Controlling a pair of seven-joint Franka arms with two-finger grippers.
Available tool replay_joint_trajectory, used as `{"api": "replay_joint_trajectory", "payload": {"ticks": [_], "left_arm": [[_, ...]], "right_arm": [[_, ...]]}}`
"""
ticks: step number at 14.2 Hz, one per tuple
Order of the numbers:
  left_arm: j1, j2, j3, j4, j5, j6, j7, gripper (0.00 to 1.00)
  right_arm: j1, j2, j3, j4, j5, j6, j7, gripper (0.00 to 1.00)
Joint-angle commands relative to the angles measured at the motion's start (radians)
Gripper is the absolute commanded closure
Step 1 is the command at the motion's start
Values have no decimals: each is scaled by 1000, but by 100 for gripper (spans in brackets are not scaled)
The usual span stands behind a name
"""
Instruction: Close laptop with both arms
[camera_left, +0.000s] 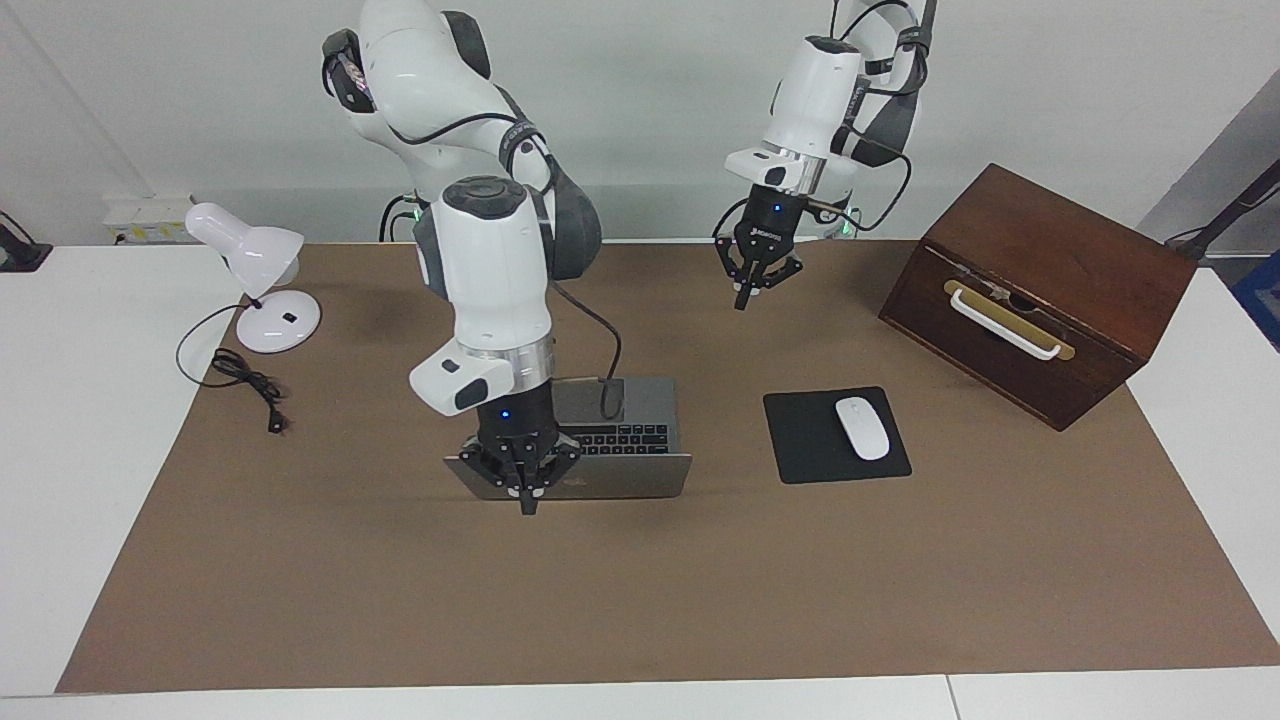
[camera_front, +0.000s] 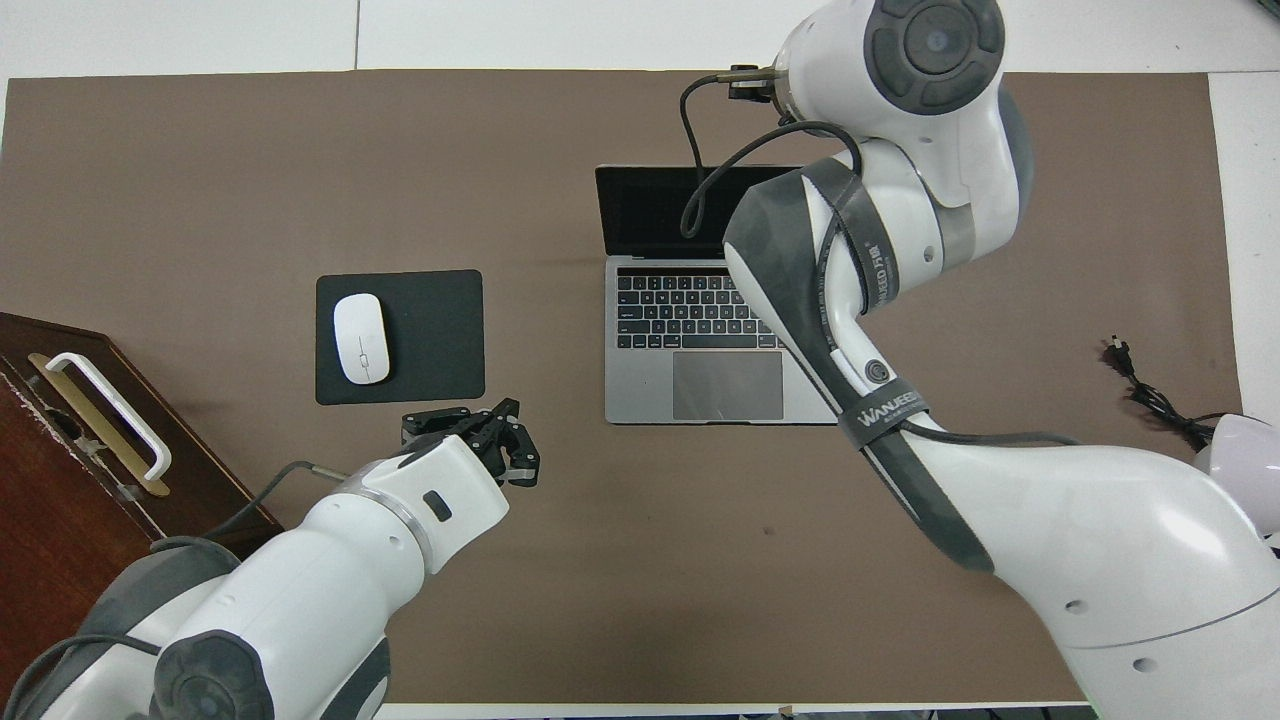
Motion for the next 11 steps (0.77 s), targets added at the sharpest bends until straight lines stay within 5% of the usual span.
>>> {"api": "replay_joint_trajectory", "payload": {"ticks": [1, 11], "left_arm": [[-52, 29, 16, -44, -8, 121, 2, 100], [-129, 310, 19, -39, -8, 490, 13, 100]], "right_arm": [[32, 28, 3, 17, -13, 38, 30, 100], [9, 23, 5, -21, -6, 88, 25, 100]]}}
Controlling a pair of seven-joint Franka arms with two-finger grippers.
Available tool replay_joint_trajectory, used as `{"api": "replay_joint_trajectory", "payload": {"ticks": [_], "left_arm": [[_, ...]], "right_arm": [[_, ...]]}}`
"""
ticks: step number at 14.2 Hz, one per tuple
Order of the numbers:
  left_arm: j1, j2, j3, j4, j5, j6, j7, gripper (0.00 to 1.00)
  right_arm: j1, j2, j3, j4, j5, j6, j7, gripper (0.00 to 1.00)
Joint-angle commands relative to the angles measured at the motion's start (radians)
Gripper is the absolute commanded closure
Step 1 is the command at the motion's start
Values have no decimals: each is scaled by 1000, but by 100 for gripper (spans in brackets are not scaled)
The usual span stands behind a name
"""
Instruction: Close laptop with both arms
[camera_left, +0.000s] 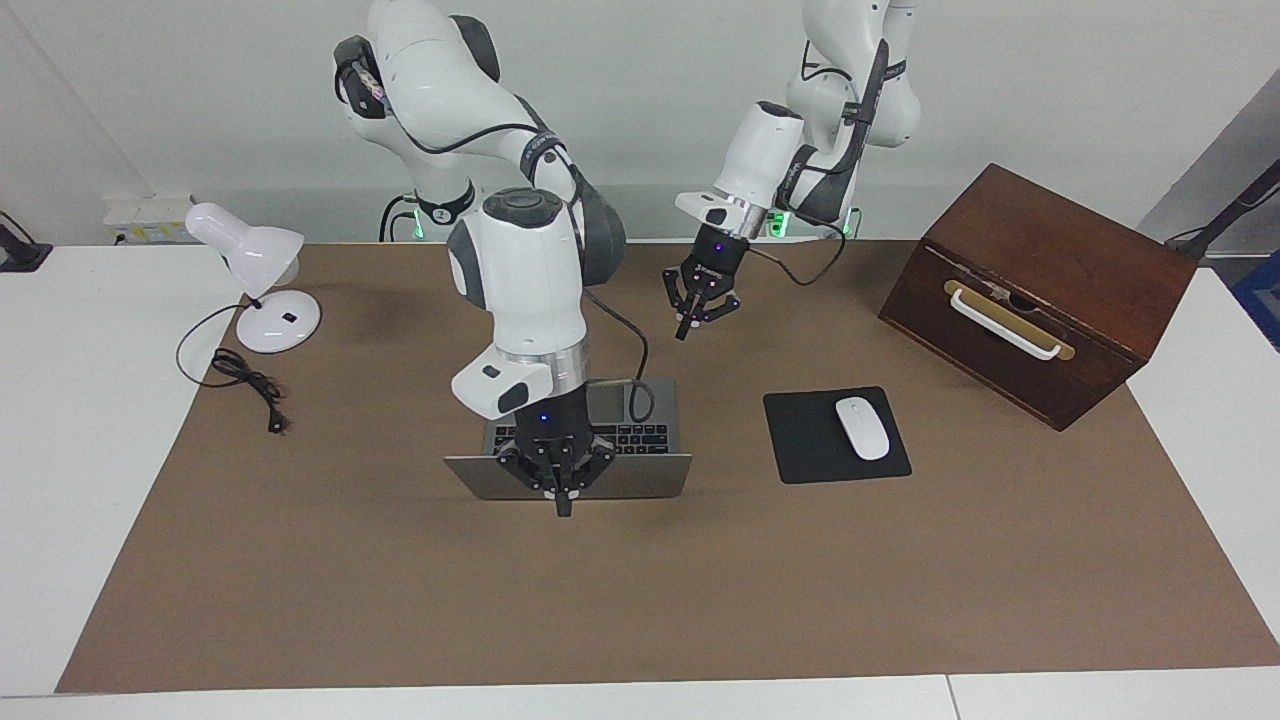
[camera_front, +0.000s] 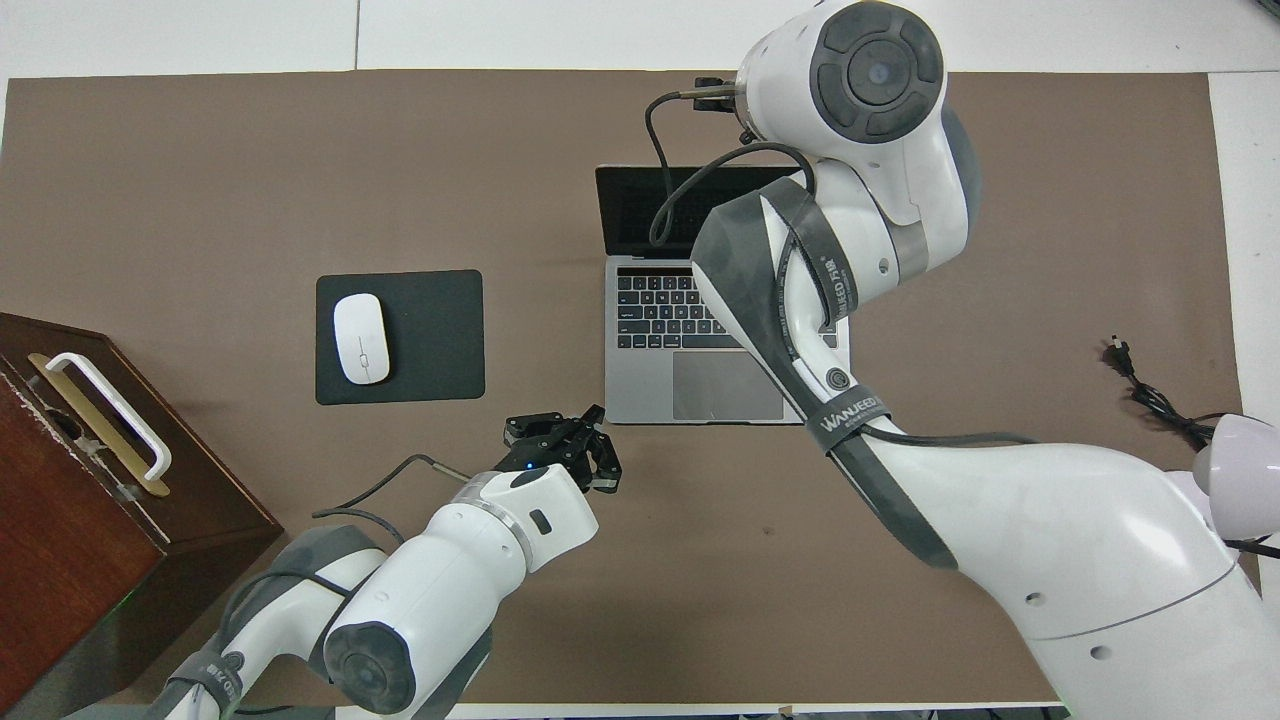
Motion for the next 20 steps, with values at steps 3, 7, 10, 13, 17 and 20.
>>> {"api": "replay_joint_trajectory", "payload": {"ticks": [3, 7, 10, 13, 17, 20], "left_arm": [[-16, 66, 19, 30, -8, 63, 17, 100], [-16, 184, 19, 64, -6, 184, 18, 100], [-16, 250, 21, 70, -6, 253, 18, 100], [-10, 319, 21, 90, -3, 309, 23, 100], [-5, 336, 21, 110, 3, 309, 29, 100], [-2, 359, 21, 124, 3, 309, 61, 100]], "right_arm": [[-17, -3, 11, -15, -4, 25, 8, 100], [-22, -3, 11, -18, 19, 25, 8, 100], [-23, -6, 11, -18, 71, -10, 5, 100], [-23, -10, 11, -18, 80, -50, 3, 100], [-25, -10, 11, -18, 83, -61, 3, 100], [-34, -15, 11, -15, 163, -137, 2, 100]]}}
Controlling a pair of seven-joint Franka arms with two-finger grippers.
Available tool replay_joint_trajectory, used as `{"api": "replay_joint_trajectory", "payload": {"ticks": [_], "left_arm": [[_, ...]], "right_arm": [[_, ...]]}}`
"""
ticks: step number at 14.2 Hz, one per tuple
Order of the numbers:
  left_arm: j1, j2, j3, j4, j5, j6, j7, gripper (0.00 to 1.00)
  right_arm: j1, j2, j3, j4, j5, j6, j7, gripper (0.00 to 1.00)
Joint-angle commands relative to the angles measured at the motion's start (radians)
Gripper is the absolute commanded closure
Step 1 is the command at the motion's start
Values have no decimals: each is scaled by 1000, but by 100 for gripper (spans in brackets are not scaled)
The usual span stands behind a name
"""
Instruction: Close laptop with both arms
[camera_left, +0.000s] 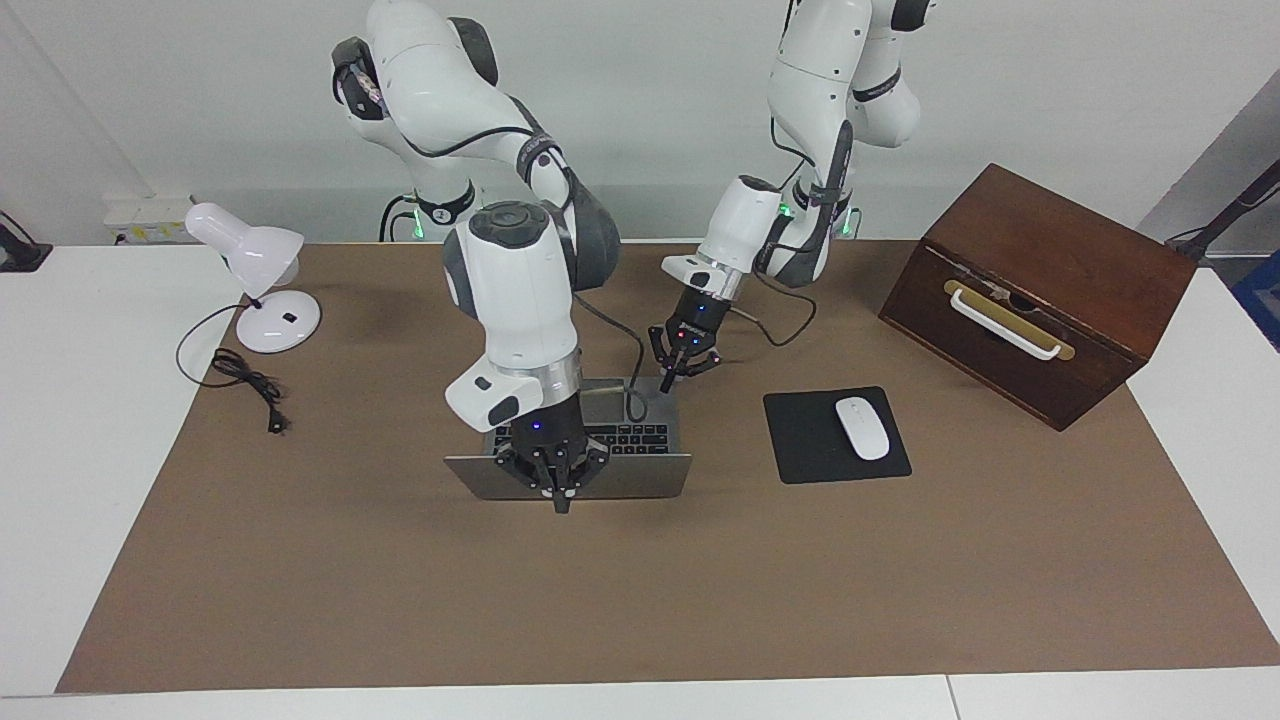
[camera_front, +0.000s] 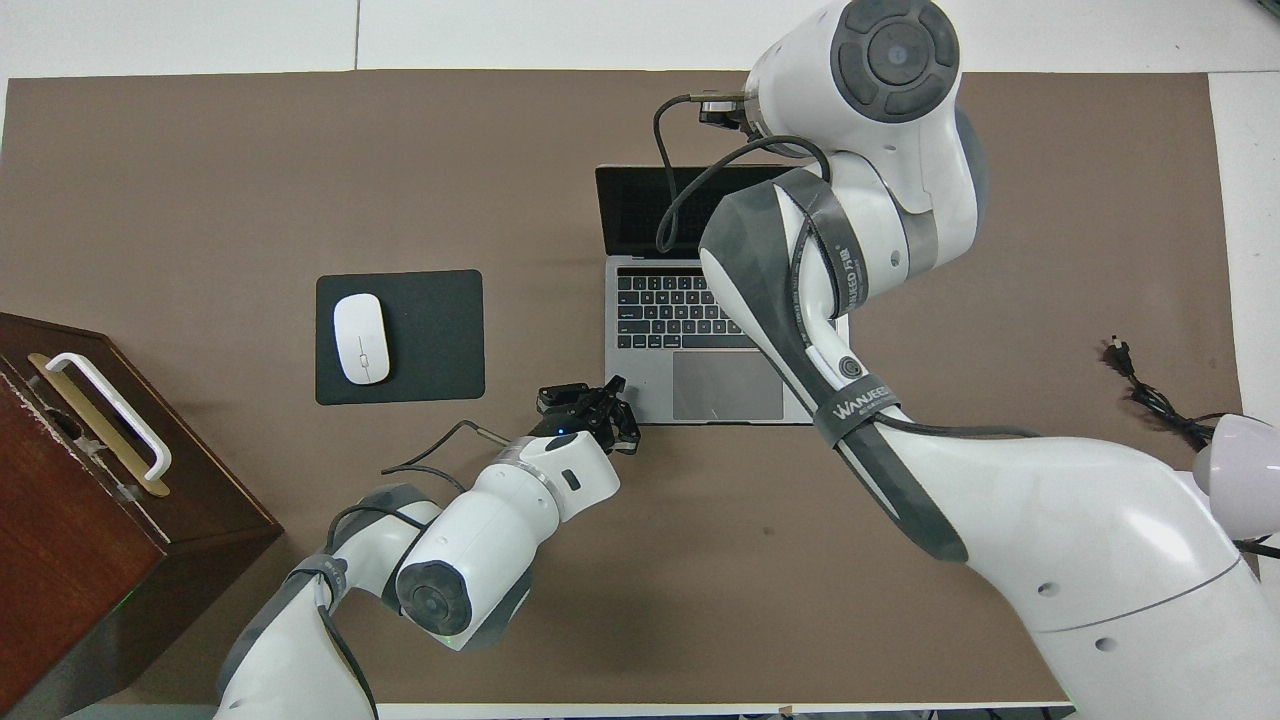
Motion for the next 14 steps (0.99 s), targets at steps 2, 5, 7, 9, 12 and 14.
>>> {"api": "replay_joint_trajectory", "payload": {"ticks": [2, 5, 7, 9, 12, 14], "left_arm": [[-2, 42, 8, 25, 2, 19, 39, 100], [-2, 48, 8, 19, 2, 19, 50, 100], [0, 49, 8, 16, 2, 19, 71, 100], [0, 49, 8, 14, 2, 19, 79, 100], [1, 49, 8, 5, 2, 18, 123, 100], [1, 54, 8, -1, 2, 18, 136, 100]], "right_arm": [[-26, -23, 12, -12, 70, -123, 2, 100], [-35, -34, 12, -12, 72, -214, 2, 100], [-47, -38, 12, -14, 118, -275, 2, 100], [-59, -48, 12, -14, 165, -364, 2, 100], [-61, -58, 12, -18, 167, -455, 2, 100], [-58, -75, 12, -52, 169, -463, 3, 100]]}}
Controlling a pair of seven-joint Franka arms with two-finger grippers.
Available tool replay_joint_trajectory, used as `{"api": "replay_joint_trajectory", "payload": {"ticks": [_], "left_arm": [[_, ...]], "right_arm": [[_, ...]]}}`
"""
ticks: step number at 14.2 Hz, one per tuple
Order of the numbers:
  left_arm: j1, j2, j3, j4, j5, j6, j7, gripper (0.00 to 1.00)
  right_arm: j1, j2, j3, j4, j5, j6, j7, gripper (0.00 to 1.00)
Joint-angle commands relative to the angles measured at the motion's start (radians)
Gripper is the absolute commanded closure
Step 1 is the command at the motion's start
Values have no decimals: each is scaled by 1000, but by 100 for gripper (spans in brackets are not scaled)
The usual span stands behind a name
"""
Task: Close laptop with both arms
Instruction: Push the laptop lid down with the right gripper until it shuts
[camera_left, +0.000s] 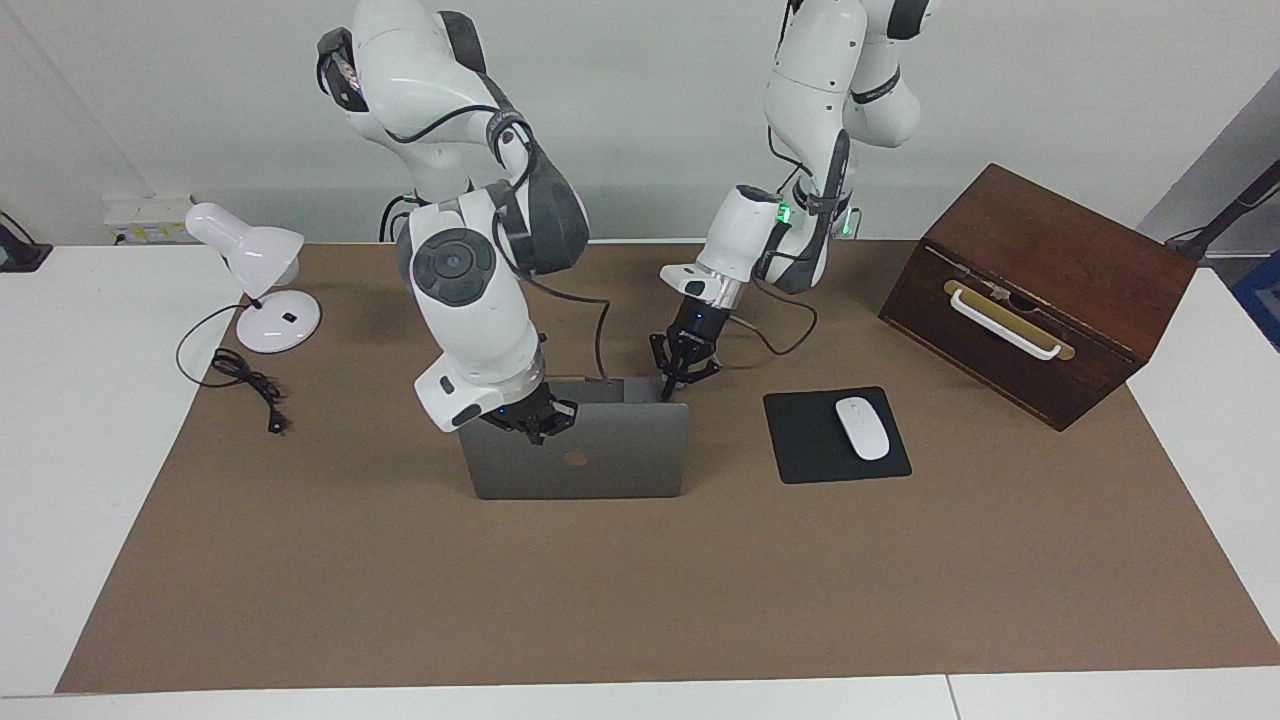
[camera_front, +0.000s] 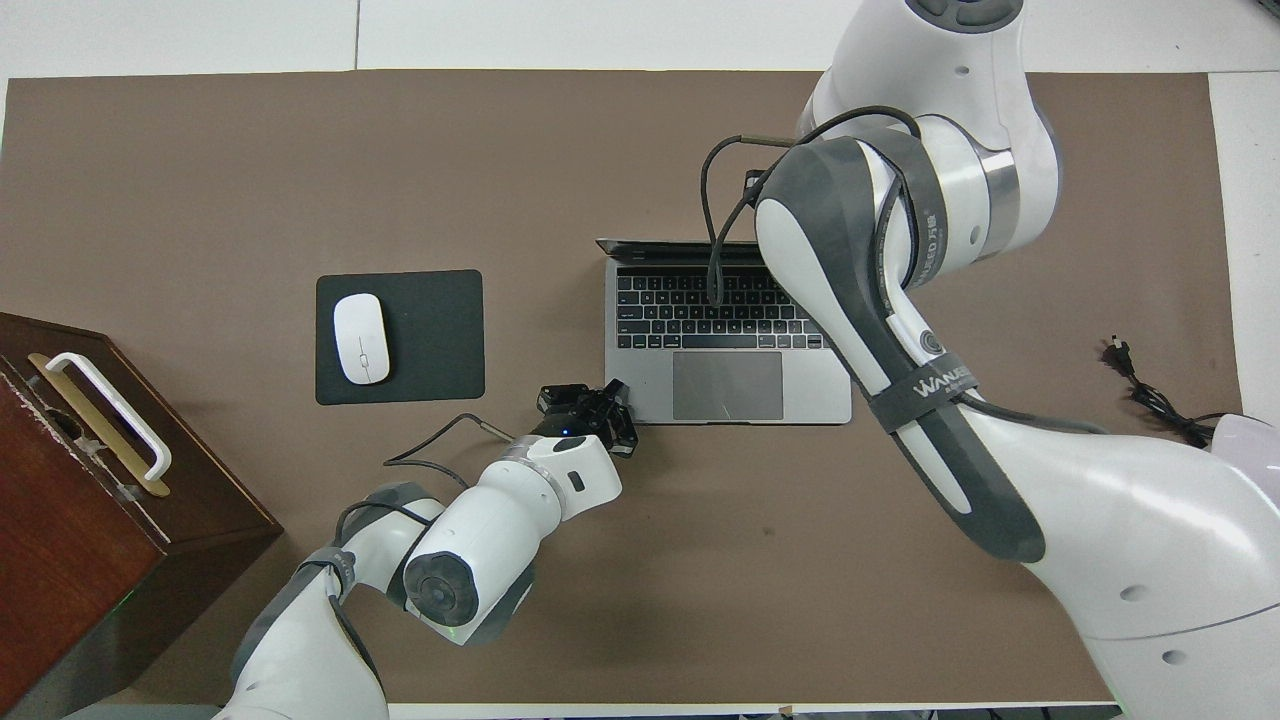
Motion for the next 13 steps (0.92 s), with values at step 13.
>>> {"api": "replay_joint_trajectory", "payload": {"ticks": [13], "left_arm": [[12, 18, 6, -53, 4, 16, 139, 100]], "right_arm": [[-46, -183, 10, -392, 153, 23, -63, 100]]}}
